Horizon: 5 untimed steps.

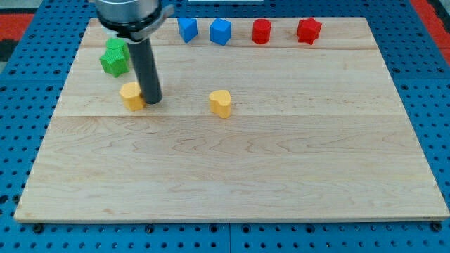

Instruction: Slide the yellow hexagon below the green star

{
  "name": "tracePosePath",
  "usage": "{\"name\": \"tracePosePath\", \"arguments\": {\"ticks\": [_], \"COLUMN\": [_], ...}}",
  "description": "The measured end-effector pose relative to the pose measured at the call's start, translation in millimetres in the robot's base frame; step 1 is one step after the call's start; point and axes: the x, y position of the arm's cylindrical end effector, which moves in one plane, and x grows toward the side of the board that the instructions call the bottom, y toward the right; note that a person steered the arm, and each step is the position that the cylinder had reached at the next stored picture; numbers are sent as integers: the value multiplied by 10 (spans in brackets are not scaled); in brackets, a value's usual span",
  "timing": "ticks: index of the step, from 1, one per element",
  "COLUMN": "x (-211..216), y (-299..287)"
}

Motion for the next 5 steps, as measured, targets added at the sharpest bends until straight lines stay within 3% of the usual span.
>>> {"name": "tracePosePath", "arguments": {"ticks": [3, 4, 5], "x": [359, 346, 29], "y": [-487, -689, -689]}}
